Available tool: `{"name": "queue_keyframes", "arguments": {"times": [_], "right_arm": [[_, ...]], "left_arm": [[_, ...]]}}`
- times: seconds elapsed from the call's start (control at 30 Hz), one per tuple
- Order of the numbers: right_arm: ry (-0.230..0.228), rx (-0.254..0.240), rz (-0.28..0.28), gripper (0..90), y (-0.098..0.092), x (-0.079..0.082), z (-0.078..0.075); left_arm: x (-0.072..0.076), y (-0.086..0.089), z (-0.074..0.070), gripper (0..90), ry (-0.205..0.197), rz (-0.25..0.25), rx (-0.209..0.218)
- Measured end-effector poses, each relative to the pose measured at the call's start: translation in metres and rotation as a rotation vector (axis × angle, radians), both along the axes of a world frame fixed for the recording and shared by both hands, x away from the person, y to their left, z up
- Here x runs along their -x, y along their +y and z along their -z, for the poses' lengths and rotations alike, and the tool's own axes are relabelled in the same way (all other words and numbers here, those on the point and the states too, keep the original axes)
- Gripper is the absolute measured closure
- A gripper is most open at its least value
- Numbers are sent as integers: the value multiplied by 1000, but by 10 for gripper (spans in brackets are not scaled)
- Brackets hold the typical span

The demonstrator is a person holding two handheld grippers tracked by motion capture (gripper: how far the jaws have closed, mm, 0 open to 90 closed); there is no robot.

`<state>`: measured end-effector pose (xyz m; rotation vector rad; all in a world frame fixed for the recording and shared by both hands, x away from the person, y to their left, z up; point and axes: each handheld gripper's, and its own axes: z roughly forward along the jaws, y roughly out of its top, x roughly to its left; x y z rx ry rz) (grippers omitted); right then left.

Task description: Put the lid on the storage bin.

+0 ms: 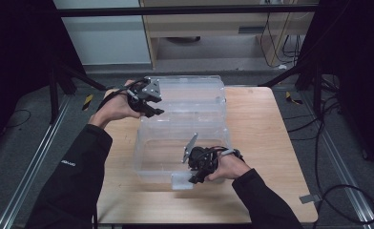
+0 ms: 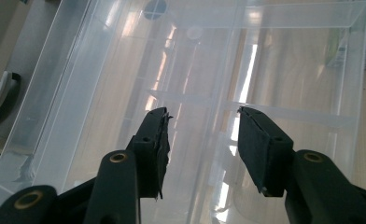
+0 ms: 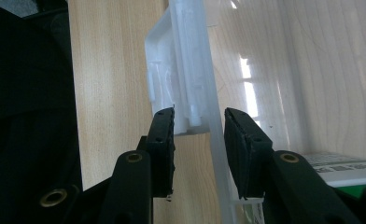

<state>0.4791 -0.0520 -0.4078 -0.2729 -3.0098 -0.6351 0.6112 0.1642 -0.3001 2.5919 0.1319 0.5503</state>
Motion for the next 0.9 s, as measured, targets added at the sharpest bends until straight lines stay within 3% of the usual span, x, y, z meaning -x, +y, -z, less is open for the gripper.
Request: {"name": "queue_keyframes", "arguments": {"times": [0.63, 0.9], "right_arm": [[3, 2, -2, 637, 0, -1, 1], [15, 11, 9, 637, 1, -1, 0]], "left_arm": [[-9, -18, 7, 639, 24, 34, -100], [-7, -20, 3, 777, 42, 52, -122]]}}
